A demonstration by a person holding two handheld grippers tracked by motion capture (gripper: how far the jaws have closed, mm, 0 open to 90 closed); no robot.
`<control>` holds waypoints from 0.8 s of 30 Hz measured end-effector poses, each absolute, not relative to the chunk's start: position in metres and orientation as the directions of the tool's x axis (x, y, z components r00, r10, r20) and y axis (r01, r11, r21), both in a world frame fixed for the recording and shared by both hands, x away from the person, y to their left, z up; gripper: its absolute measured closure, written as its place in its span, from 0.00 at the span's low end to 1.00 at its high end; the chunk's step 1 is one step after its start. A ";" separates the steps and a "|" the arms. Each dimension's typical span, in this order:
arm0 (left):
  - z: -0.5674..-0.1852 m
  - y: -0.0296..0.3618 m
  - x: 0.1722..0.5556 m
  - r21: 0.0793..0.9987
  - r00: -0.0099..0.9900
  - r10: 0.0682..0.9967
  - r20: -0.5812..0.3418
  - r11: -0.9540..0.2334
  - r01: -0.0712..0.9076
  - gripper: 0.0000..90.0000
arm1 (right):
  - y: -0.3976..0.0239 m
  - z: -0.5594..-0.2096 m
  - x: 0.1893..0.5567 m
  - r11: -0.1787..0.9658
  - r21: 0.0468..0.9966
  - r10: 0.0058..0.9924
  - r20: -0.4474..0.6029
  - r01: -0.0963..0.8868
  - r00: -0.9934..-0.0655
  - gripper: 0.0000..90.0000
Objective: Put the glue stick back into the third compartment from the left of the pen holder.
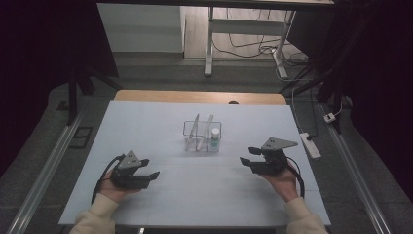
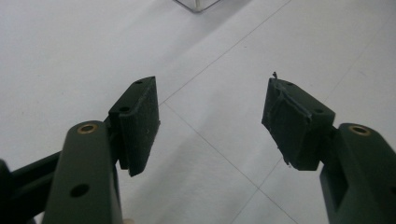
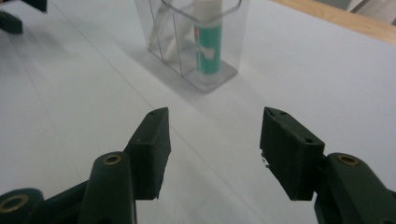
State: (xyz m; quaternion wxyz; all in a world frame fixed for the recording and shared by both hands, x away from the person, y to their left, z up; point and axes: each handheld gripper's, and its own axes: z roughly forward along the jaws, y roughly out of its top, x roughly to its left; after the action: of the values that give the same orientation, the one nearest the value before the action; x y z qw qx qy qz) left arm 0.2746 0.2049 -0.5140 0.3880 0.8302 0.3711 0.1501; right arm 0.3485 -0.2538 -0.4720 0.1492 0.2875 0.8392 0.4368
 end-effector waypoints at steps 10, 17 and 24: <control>-0.514 0.206 0.275 0.756 0.675 0.736 -0.040 -0.420 0.502 0.40 | -0.277 -0.490 0.342 0.490 0.782 0.637 -0.021 0.384 -0.770 0.47; -0.514 0.206 0.276 0.757 0.674 0.738 -0.040 -0.417 0.502 0.40 | -0.288 -0.497 0.337 0.503 0.770 0.641 -0.027 0.393 -0.767 0.47; -0.513 0.206 0.275 0.758 0.674 0.738 -0.039 -0.417 0.501 0.40 | -0.293 -0.499 0.335 0.493 0.775 0.644 -0.019 0.395 -0.765 0.47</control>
State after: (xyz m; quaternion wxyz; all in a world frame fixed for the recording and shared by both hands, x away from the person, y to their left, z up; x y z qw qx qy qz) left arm 0.2755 0.2062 -0.5134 0.3889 0.8280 0.3742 0.1522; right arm 0.3354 -0.2929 -0.4992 0.1554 0.3058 0.8499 0.4000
